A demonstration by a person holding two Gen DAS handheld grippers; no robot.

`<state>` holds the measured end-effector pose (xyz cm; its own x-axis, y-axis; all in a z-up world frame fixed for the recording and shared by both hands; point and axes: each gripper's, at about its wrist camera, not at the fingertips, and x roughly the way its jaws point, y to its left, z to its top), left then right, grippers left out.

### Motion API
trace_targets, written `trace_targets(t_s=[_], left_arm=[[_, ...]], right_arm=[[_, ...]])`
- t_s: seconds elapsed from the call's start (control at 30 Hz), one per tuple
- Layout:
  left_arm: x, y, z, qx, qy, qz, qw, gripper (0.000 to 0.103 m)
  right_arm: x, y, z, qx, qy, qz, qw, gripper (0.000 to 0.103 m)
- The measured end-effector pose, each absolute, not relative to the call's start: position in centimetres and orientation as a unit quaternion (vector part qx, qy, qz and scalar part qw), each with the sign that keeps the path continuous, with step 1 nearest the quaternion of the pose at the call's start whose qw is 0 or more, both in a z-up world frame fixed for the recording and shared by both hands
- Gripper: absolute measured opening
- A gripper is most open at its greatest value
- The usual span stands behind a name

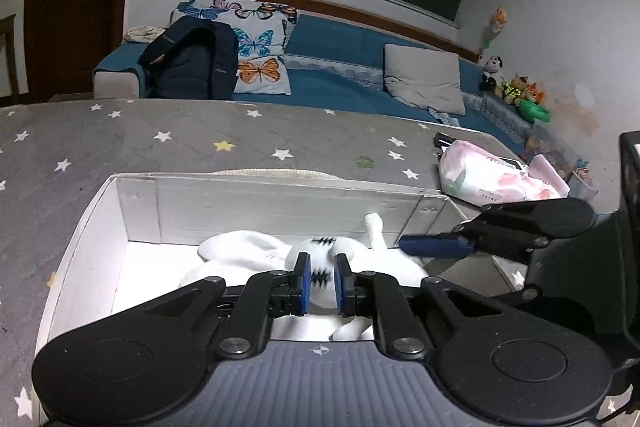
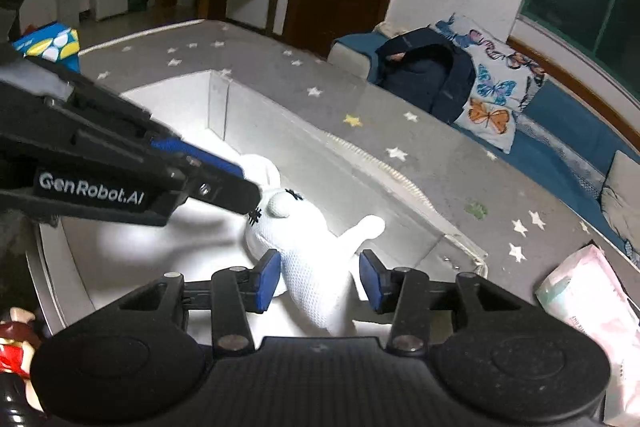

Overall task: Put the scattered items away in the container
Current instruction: 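Lower the rabbit into the grey box and open both tools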

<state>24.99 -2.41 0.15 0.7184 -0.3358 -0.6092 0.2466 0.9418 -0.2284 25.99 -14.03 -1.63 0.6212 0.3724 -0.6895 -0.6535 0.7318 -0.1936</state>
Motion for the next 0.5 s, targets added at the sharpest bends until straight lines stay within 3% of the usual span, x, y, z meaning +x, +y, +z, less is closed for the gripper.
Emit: trace_targets(t_s=[0.5], left_arm=[[20.7,-2.0,2.6,-0.065,0.316,-0.153,0.934,0.017]], right_arm=[[20.9,-17.9,2.3,-0.151,0.278,0.278,0.907,0.050]])
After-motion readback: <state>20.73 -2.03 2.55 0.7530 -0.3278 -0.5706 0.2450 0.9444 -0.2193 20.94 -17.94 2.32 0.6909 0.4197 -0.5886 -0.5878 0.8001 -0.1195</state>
